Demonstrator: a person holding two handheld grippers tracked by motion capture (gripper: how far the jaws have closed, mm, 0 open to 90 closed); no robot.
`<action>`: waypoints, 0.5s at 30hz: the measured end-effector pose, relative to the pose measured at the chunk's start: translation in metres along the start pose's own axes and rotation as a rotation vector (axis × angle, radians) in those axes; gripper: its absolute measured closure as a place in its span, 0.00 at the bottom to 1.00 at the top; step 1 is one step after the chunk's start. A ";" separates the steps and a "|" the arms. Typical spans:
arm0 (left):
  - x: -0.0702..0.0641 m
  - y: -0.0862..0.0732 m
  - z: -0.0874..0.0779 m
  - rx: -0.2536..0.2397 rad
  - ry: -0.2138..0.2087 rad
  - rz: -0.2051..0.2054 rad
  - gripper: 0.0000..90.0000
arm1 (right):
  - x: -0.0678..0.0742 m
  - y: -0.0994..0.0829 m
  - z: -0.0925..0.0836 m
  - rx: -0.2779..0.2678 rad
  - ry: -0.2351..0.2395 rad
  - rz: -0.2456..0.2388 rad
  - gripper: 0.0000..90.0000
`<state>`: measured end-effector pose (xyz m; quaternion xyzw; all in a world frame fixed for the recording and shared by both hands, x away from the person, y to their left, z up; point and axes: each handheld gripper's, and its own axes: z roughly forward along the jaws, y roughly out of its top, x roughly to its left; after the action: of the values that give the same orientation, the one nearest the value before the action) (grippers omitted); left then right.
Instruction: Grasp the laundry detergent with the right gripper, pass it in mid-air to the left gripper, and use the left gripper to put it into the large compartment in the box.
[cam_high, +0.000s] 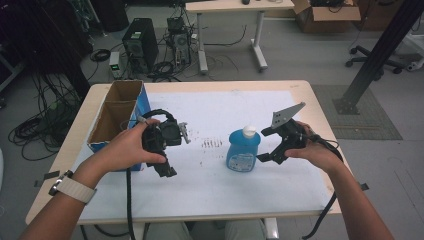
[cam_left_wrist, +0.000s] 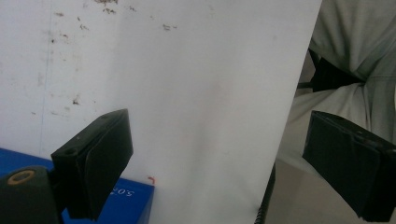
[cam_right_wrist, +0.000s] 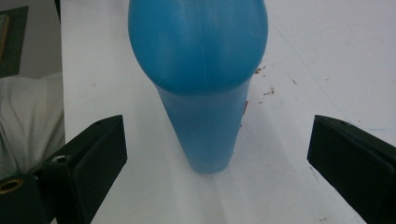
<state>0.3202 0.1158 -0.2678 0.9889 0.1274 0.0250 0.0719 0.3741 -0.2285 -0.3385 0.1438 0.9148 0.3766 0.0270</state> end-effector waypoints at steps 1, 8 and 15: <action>0.000 0.000 0.000 -0.001 0.000 -0.001 0.10 | 0.000 -0.002 0.003 -0.002 0.006 -0.001 0.05; 0.000 0.000 0.001 0.000 -0.002 -0.003 0.09 | 0.001 -0.007 0.009 -0.008 0.015 0.008 0.05; 0.001 0.000 0.003 0.000 -0.005 -0.013 0.10 | 0.000 -0.010 0.011 -0.028 0.011 0.014 0.05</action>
<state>0.3210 0.1157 -0.2703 0.9882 0.1334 0.0222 0.0723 0.3734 -0.2281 -0.3537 0.1476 0.9085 0.3904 0.0216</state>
